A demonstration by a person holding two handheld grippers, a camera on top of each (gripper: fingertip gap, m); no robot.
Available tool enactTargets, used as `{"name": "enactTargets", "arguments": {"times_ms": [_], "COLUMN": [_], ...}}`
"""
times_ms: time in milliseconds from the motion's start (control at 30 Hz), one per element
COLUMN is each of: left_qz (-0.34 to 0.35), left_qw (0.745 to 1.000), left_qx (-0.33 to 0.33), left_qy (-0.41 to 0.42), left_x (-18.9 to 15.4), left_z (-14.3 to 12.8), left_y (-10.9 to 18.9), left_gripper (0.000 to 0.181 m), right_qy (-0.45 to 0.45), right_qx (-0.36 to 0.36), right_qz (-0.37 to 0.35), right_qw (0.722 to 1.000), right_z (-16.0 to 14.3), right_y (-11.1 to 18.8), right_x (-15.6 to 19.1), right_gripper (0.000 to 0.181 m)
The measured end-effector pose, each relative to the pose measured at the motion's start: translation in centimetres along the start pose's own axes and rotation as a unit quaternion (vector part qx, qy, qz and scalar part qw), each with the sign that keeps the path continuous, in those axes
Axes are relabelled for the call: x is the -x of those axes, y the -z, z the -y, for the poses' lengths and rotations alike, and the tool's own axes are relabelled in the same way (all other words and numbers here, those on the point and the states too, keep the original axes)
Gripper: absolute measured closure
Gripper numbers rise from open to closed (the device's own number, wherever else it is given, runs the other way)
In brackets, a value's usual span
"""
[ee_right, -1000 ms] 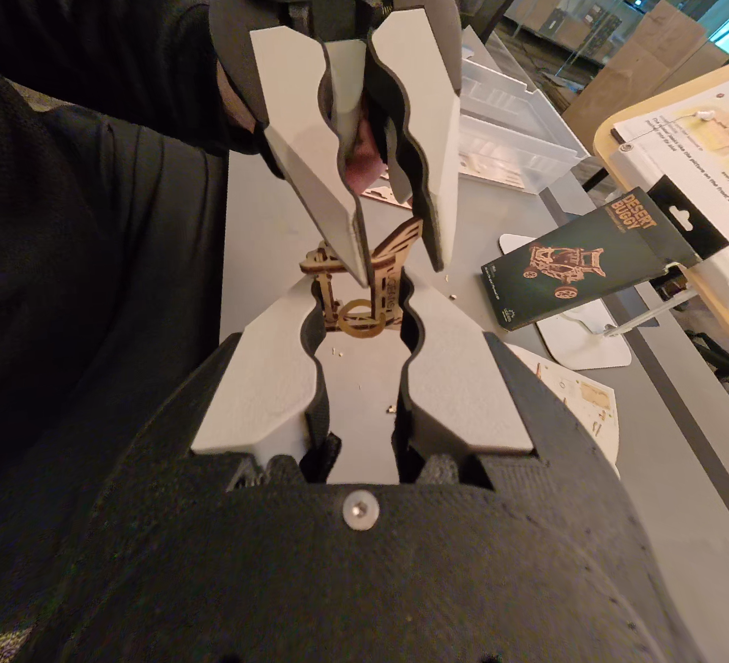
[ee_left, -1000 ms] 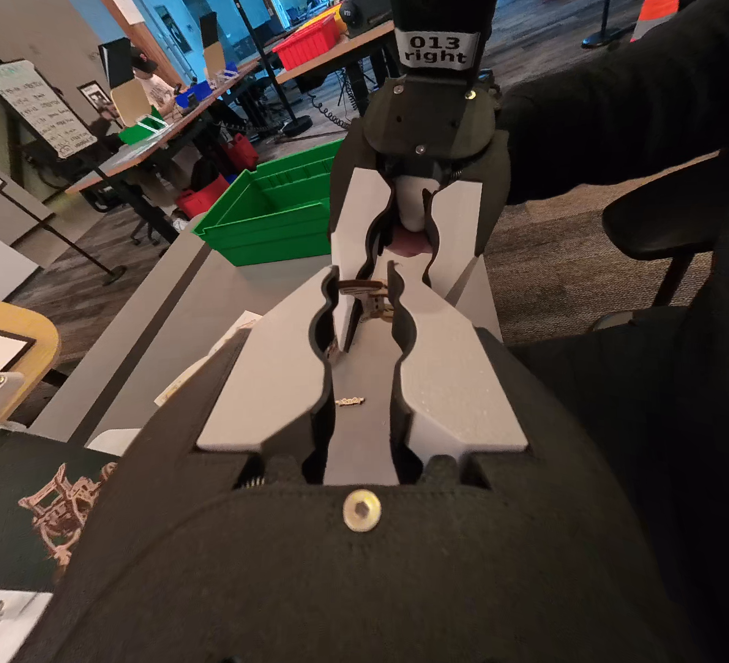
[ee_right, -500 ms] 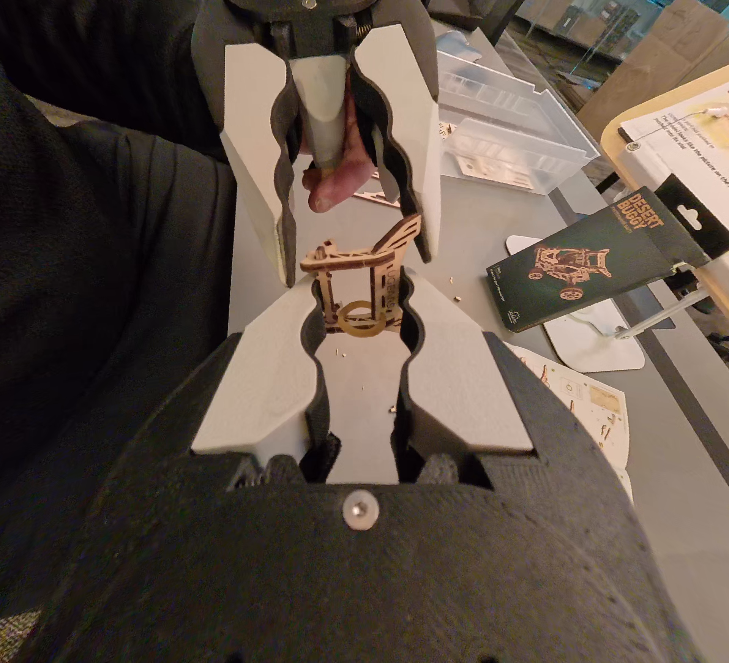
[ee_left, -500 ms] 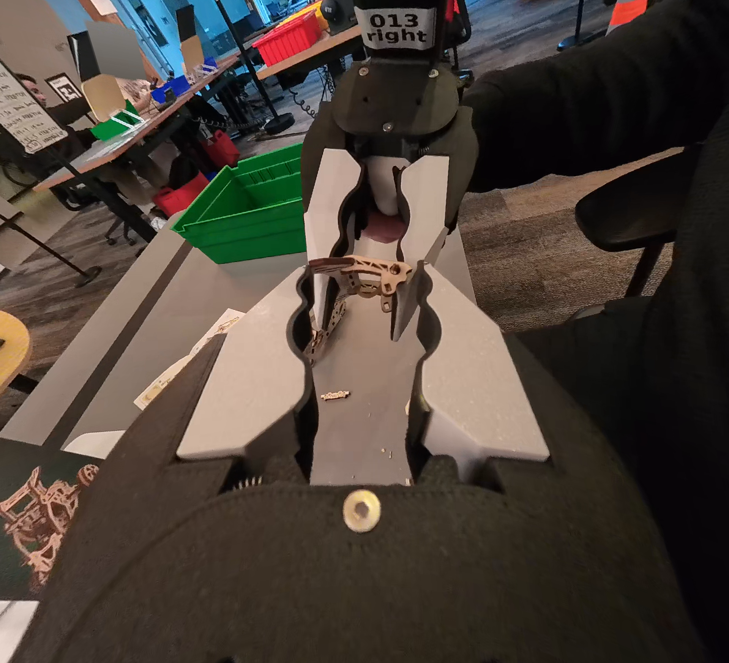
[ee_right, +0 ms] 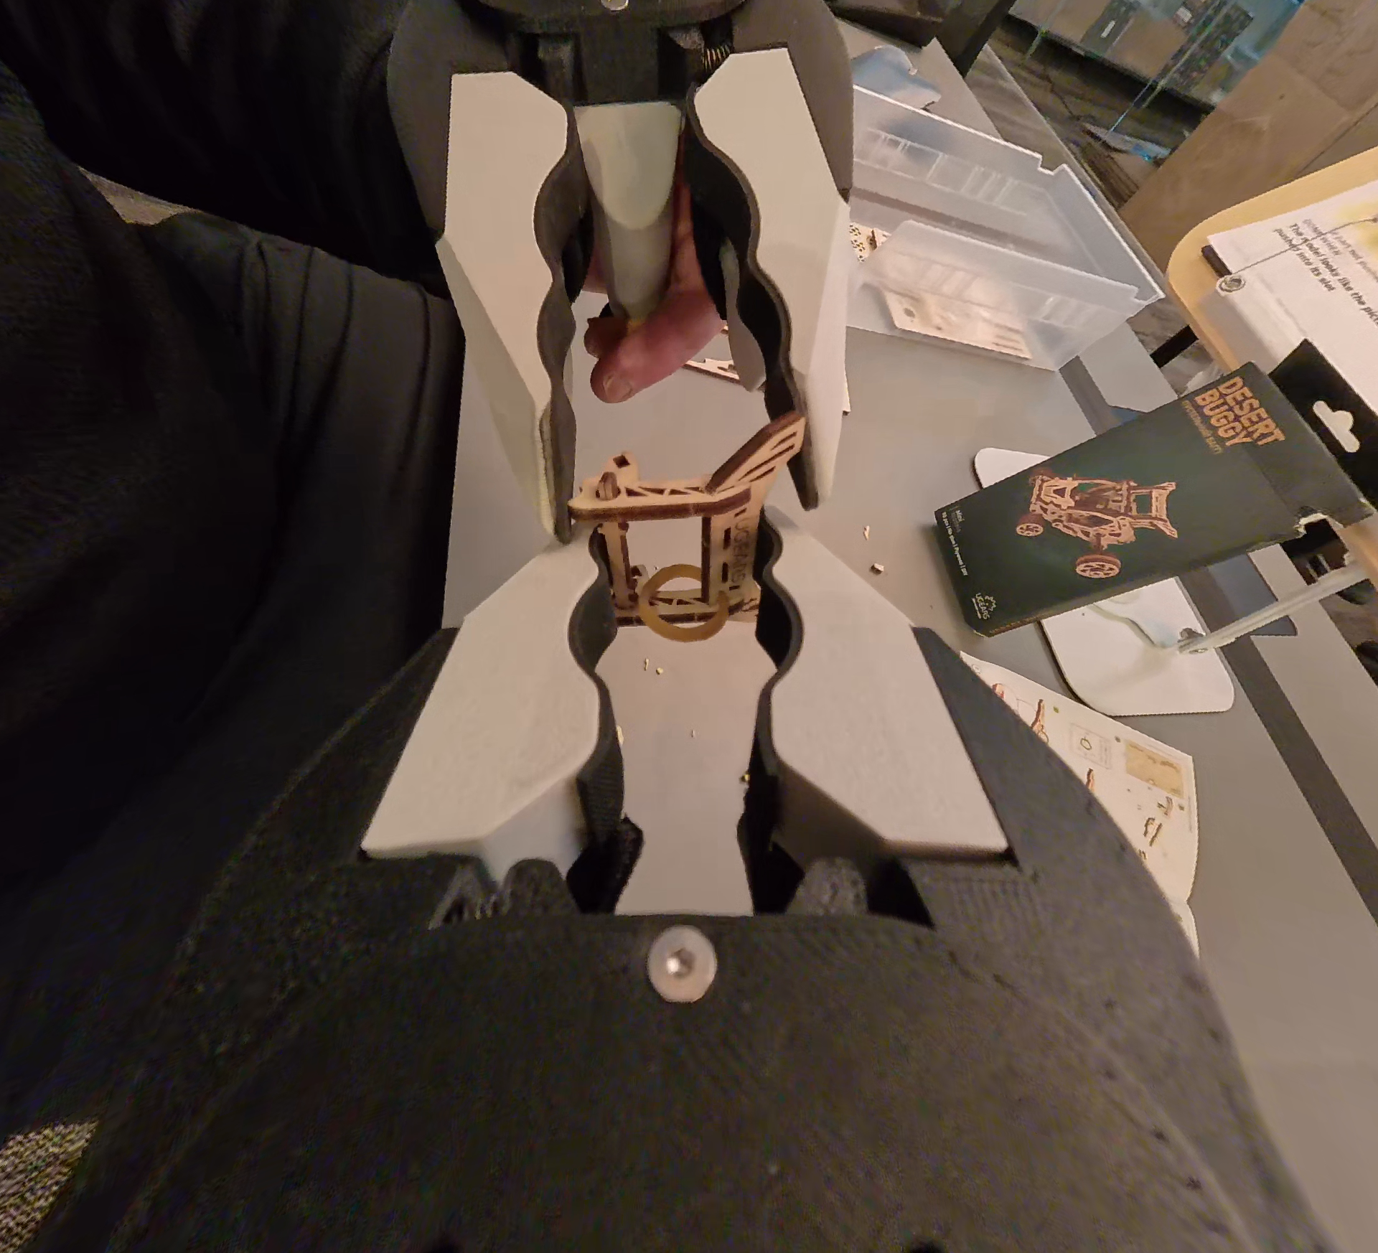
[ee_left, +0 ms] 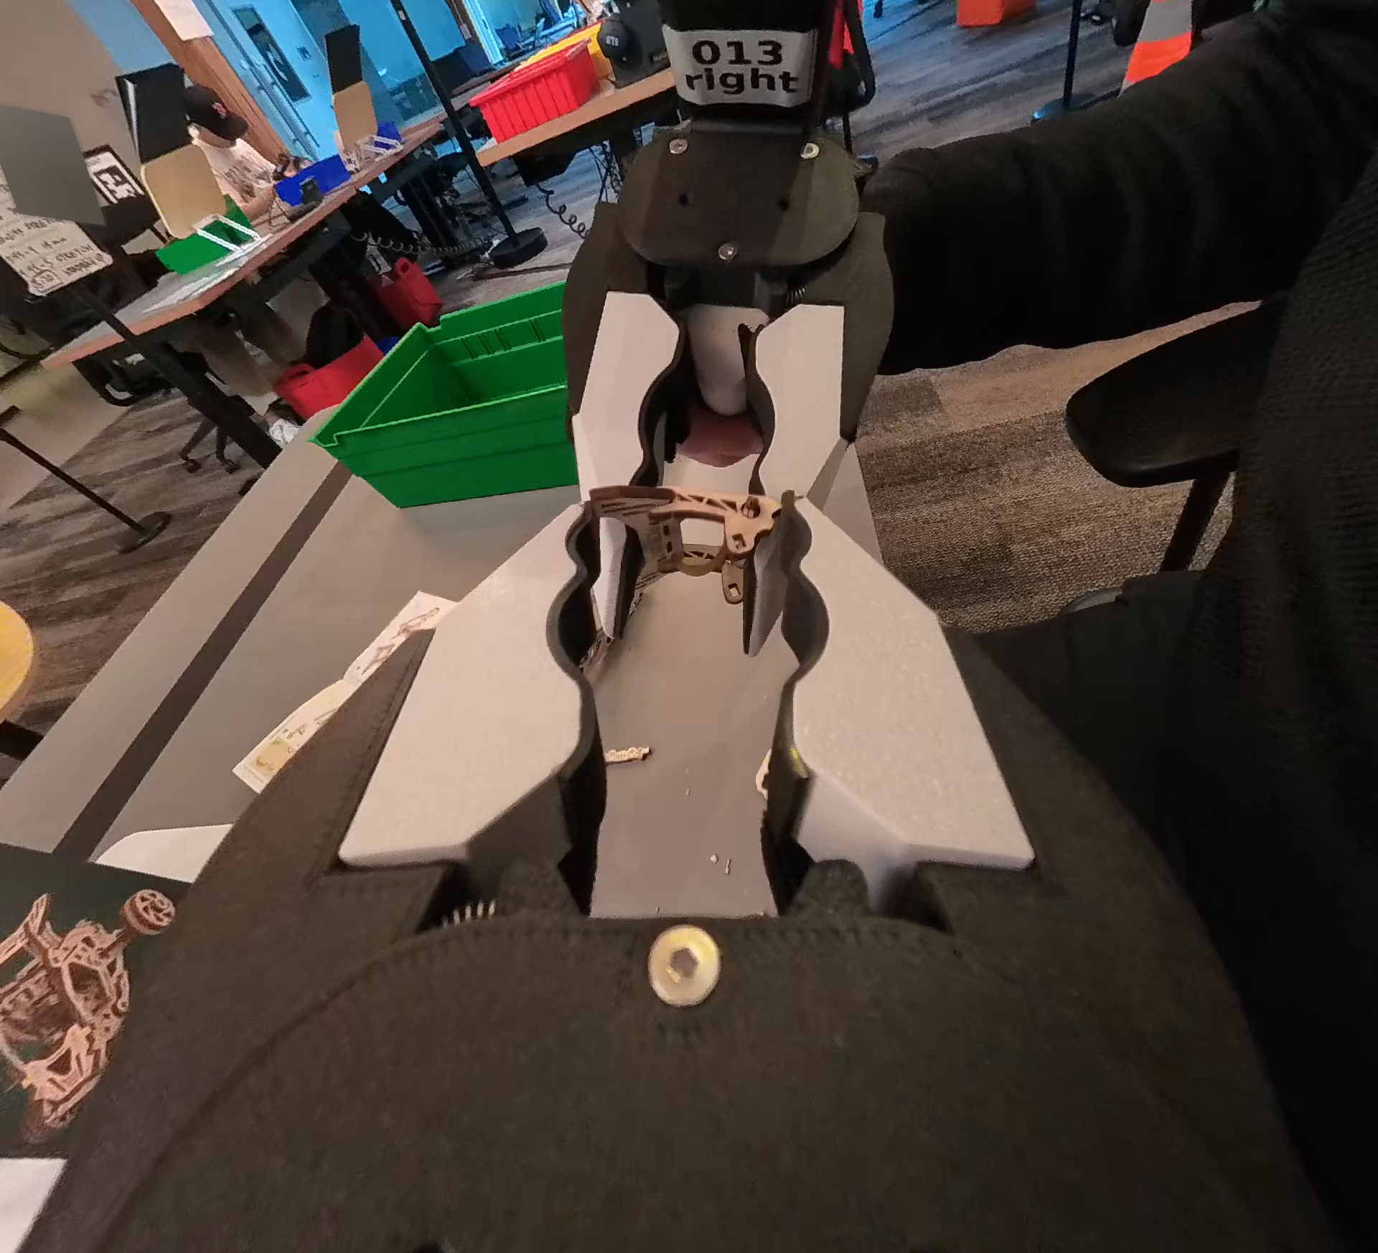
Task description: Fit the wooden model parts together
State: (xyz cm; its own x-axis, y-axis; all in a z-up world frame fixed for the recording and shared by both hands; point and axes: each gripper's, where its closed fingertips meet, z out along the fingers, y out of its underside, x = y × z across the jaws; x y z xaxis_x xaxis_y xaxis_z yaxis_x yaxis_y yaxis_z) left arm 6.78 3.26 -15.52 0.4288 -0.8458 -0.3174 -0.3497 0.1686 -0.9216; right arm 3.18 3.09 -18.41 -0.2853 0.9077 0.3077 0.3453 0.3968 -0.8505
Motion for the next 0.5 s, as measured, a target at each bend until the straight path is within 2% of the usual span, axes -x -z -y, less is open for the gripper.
{"name": "enactTargets", "arguments": {"times_ms": [367, 500], "left_qz": [0.0, 0.009], "left_qw": [1.0, 0.999], "left_qx": [-0.009, -0.021], "left_qy": [0.002, 0.027], "left_x": [-0.03, 0.62], "left_z": [0.01, 0.04], "left_y": [0.21, 0.45], "left_gripper": [0.136, 0.129], "right_qy": [0.003, -0.018], "right_qx": [0.008, 0.02], "right_qz": [0.004, -0.008], "right_qw": [1.0, 1.0], "right_z": [0.12, 0.12], "right_y": [-0.14, -0.13], "right_x": [0.07, -0.32], "right_gripper": [0.15, 0.15]}}
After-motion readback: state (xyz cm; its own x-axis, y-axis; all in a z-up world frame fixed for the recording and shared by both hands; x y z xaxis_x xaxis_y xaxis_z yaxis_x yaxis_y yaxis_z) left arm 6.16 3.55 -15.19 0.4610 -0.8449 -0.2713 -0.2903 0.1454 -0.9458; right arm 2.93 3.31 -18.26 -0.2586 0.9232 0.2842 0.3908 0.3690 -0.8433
